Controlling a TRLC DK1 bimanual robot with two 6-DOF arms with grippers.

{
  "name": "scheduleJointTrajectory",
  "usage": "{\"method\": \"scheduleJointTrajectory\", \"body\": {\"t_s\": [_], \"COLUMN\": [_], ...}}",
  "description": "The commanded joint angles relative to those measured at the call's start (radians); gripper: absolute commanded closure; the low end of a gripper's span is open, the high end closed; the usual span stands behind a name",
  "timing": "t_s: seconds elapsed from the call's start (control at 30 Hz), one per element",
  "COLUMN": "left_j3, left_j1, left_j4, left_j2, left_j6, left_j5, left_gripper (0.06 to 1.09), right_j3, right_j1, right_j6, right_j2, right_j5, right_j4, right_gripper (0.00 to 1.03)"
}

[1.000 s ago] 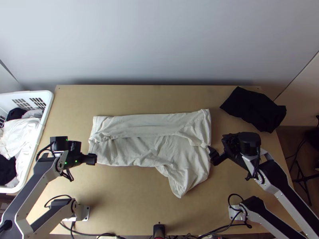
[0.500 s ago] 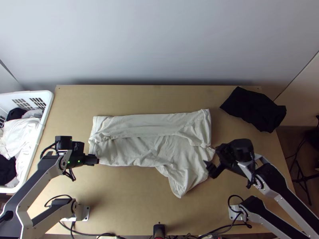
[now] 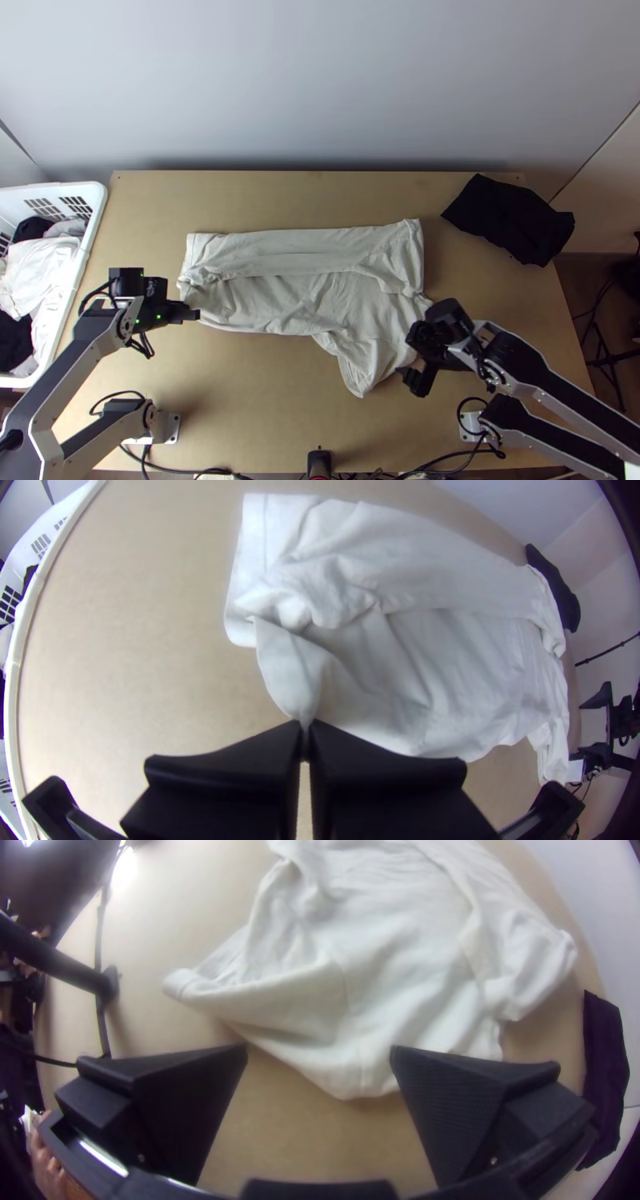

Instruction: Fold the t-shirt

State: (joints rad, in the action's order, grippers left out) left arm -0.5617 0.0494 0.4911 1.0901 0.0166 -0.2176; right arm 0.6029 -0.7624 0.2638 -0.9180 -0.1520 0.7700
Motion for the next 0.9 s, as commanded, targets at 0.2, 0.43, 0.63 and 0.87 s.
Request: {"method": "scheduleJointTrajectory", "body": {"t_s": [0.2,0.43,0.63,0.87], "left_j3": [-0.09,-0.129,-0.15,-0.156], "left_j1": [-0.002,0.0,0.0,0.0], "left_j4": [0.021,0.023,0.015,0.01], "left_j2": [-0.033,-0.009,0.019,0.04], "left_j6": [-0.055,-0.053,-0.052,-0.052], "left_j5": [0.0,0.001,0.0,0.0], "left_gripper": [1.05,1.05,1.05,1.05], "right_j3": [-0.003,-0.011,-0.014,-0.02], "right_j1": [-0.094,-0.091,-0.089,-0.087], "right_j6": [-0.012,-0.029,-0.034,-0.034], "right_j2": [-0.2,-0.255,-0.3,-0.318], "right_j5": [-0.006,0.0,0.005,0.028], "right_j4": [-0.103,-0.152,-0.181,-0.218], "right_gripper": [0.1,0.1,0.48,1.0]}}
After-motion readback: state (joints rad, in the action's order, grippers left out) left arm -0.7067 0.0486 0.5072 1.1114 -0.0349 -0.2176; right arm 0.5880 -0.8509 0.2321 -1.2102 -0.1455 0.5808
